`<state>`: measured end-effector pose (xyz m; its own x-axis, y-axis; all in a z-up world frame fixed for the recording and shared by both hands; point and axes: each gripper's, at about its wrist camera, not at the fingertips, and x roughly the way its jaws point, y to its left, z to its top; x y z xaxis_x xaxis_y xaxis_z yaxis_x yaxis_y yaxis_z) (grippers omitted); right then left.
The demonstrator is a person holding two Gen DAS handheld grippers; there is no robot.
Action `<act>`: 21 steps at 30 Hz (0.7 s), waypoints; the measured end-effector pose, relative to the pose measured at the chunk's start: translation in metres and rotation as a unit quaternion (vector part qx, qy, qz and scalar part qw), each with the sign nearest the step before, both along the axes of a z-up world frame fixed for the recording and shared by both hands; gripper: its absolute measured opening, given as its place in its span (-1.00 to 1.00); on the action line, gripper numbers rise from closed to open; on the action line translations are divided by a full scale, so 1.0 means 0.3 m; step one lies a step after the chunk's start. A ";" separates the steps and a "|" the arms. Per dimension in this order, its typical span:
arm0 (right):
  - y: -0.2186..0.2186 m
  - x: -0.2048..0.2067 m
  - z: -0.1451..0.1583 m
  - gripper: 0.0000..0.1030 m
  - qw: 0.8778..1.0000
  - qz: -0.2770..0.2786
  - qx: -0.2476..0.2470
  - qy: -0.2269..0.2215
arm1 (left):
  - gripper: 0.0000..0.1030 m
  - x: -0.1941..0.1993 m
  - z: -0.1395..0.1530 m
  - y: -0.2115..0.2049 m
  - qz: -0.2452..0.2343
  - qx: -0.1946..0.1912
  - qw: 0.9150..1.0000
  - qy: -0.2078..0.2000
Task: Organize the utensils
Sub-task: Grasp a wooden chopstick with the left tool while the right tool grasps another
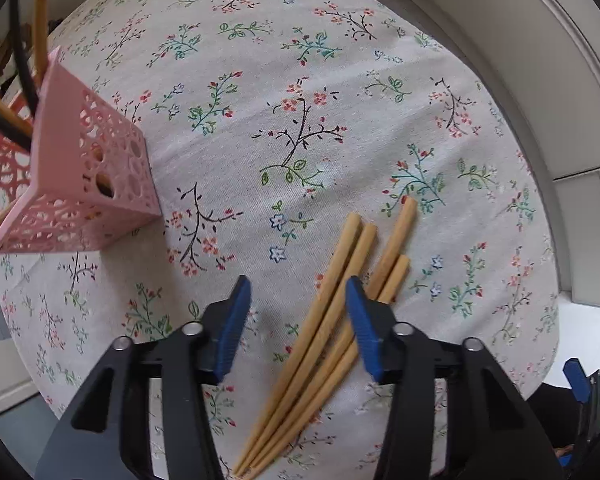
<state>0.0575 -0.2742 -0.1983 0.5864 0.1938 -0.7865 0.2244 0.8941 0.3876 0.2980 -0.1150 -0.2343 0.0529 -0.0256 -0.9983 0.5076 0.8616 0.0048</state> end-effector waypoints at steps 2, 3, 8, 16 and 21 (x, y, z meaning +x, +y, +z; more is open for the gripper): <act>0.002 0.004 -0.004 0.88 1.000 0.000 0.006 0.003 | -0.30 -0.001 -0.011 -0.004 -0.007 0.006 1.000 -0.004; 0.000 0.005 -0.004 0.88 1.000 0.000 0.006 0.002 | -0.33 -0.002 -0.016 -0.007 -0.011 0.006 1.000 -0.004; 0.008 0.008 -0.009 0.88 1.000 0.002 -0.002 0.006 | -0.34 -0.013 -0.037 -0.029 -0.028 0.010 1.000 0.001; 0.002 0.014 -0.023 0.88 1.000 -0.004 0.000 0.015 | -0.72 -0.049 -0.048 -0.067 -0.058 0.011 0.998 0.000; 0.000 0.022 -0.031 0.88 1.000 -0.007 -0.011 0.020 | -0.79 -0.054 -0.043 -0.006 -0.012 -0.035 0.999 -0.003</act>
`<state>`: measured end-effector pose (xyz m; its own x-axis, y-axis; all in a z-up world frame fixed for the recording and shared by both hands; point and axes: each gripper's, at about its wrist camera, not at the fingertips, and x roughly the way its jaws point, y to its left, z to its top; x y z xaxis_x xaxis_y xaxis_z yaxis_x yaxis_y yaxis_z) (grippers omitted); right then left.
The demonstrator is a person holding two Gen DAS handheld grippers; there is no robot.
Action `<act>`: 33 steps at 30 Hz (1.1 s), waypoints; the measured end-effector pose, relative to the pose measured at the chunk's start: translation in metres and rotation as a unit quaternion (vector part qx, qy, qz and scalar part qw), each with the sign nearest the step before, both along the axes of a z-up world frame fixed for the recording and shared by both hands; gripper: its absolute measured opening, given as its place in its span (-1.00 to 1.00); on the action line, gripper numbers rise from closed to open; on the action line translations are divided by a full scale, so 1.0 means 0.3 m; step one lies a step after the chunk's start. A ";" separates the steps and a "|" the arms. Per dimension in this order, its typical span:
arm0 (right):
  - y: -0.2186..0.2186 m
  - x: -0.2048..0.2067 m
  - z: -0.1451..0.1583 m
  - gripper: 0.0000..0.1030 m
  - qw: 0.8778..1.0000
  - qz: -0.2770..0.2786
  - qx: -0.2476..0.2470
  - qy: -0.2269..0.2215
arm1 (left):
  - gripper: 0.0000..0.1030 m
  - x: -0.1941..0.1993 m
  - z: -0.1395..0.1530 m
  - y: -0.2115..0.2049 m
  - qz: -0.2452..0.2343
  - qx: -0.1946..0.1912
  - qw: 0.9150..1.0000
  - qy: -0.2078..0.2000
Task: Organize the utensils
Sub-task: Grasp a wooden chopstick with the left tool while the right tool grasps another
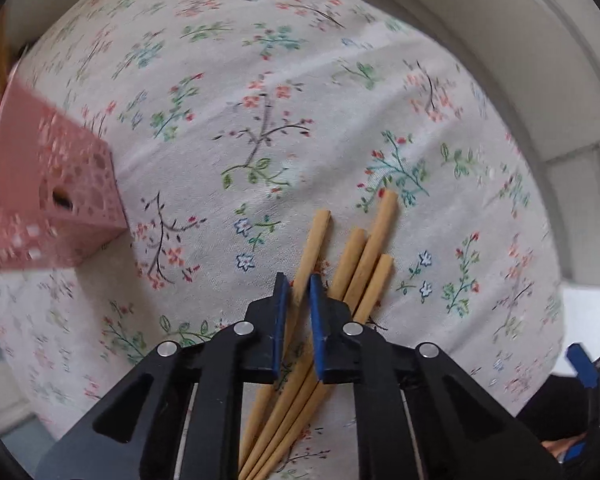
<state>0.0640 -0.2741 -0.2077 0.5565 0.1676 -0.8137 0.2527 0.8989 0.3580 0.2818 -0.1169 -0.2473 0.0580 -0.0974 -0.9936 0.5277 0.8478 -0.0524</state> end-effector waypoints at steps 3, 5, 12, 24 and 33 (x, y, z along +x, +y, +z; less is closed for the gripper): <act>0.000 0.001 -0.001 0.88 1.000 -0.003 -0.013 0.001 | -0.85 -0.021 0.007 0.112 0.060 -0.048 0.997 -0.008; 0.001 0.008 -0.001 0.88 1.000 -0.003 -0.022 0.002 | -0.87 -0.062 0.025 0.212 0.099 -0.087 0.991 -0.018; 0.036 0.159 0.034 0.88 1.000 0.000 0.017 0.015 | -0.87 -0.272 0.230 0.454 0.153 -0.197 0.965 -0.086; 0.153 0.477 -0.127 -0.35 0.978 -0.005 0.098 0.184 | -0.87 -0.418 0.416 0.565 0.131 -0.252 0.943 -0.175; 0.207 0.560 -0.159 -0.35 0.979 -0.014 0.035 0.200 | -0.87 -0.406 0.414 0.575 0.135 -0.269 0.938 -0.172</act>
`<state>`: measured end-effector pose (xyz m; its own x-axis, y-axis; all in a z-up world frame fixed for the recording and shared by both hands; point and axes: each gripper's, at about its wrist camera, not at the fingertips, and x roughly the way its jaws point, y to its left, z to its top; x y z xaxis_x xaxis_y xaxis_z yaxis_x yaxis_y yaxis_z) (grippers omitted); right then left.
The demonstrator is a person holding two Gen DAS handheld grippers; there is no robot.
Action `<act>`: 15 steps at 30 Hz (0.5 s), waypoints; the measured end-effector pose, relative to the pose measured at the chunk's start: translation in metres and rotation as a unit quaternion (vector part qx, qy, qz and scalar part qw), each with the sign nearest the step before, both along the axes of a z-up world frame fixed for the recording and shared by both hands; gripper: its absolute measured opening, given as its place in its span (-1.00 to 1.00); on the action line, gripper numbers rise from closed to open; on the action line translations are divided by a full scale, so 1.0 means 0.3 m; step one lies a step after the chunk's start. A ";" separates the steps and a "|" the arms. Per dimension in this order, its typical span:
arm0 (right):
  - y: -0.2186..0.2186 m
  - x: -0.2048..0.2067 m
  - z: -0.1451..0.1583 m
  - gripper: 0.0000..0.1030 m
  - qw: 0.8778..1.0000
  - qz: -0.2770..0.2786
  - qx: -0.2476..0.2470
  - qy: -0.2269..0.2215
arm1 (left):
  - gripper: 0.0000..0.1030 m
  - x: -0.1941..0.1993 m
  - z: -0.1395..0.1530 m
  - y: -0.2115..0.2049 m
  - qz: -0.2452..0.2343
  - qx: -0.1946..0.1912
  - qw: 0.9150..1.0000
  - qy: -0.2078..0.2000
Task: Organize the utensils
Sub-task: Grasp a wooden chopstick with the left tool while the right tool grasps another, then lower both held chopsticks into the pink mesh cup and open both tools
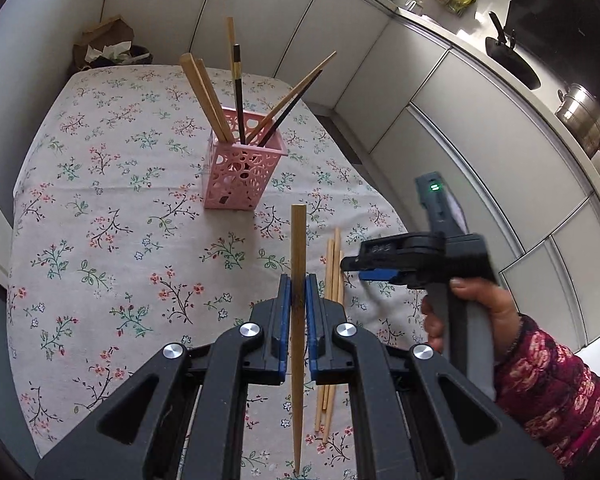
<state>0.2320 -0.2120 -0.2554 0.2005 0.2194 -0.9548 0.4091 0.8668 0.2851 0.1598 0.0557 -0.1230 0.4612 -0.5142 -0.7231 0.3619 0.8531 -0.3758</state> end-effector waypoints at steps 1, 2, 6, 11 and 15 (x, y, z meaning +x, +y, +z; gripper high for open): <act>0.007 0.004 0.004 -0.36 1.000 0.002 -0.009 0.004 | -0.87 0.001 0.001 0.001 0.000 -0.001 1.000 -0.001; 0.013 0.008 0.006 -0.38 1.000 0.002 -0.014 0.007 | -0.87 0.002 0.003 0.002 0.002 -0.001 1.000 -0.002; 0.028 0.017 0.016 -0.45 1.000 0.001 -0.025 0.019 | -0.87 0.006 0.001 0.007 0.003 -0.001 1.000 -0.002; 0.074 0.048 0.025 -0.44 0.997 0.012 -0.061 0.039 | -0.87 0.004 0.004 0.003 0.001 0.004 1.000 -0.008; 0.114 0.059 0.036 -0.60 0.996 0.008 -0.084 0.025 | -0.87 -0.003 0.014 0.005 0.005 0.010 1.000 -0.018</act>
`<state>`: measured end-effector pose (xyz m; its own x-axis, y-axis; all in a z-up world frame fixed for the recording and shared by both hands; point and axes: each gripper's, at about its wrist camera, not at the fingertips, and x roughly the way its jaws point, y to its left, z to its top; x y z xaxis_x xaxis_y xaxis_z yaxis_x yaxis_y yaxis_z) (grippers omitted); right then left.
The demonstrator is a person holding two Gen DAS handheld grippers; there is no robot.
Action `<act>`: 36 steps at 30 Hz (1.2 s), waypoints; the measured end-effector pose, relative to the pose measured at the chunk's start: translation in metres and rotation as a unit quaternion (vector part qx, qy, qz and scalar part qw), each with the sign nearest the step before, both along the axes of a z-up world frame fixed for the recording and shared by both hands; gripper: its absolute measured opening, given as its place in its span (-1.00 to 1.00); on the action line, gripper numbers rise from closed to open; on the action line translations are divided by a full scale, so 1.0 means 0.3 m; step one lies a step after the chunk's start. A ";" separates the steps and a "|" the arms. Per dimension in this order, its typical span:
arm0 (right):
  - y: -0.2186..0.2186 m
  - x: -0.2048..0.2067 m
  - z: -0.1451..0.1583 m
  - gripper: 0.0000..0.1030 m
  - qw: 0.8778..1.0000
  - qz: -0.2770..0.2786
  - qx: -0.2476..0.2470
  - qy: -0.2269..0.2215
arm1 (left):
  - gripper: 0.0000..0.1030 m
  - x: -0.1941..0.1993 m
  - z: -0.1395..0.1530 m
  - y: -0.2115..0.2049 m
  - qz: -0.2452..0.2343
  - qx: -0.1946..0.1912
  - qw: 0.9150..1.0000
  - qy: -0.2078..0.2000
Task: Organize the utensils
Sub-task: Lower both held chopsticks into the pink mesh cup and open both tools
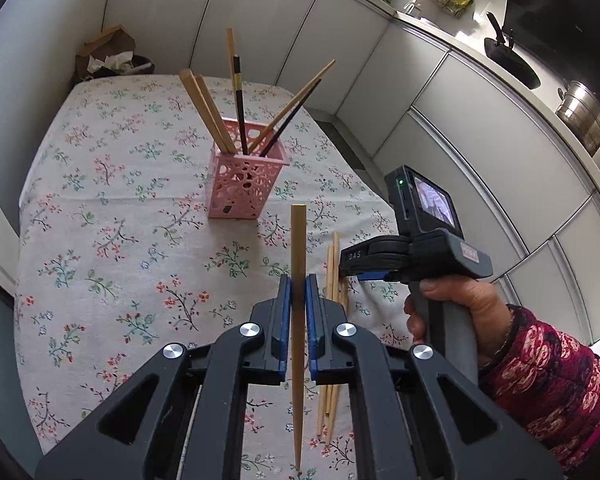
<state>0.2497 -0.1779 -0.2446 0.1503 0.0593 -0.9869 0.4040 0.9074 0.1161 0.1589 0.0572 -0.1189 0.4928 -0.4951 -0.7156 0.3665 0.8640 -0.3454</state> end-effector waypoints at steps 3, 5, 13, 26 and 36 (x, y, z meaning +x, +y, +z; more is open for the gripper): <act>-0.036 -0.024 0.002 -0.82 0.998 -0.031 0.037 -0.035 | -0.87 -0.006 0.006 0.004 0.001 0.002 1.000 -0.004; -0.066 -0.051 0.002 -0.84 0.996 -0.038 0.059 -0.058 | -0.87 -0.012 0.013 0.003 0.004 0.007 1.000 -0.010; -0.076 -0.209 0.136 -0.84 0.980 -0.011 0.060 -0.191 | -0.87 -0.043 0.054 -0.018 0.005 0.018 0.999 -0.036; -0.092 -0.484 0.385 -0.85 0.943 0.041 0.033 -0.329 | -0.87 -0.102 0.137 -0.059 0.016 0.027 0.997 -0.074; -0.190 -0.582 0.666 -0.85 0.906 0.030 0.030 -0.422 | -0.87 -0.057 0.407 -0.139 0.013 0.001 0.990 -0.140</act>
<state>0.0752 -0.2349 -0.0448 0.8440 0.1421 -0.5172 0.0983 0.9070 0.4096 0.1418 0.0156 0.0032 0.6839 -0.4791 -0.5503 0.4259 0.8745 -0.2321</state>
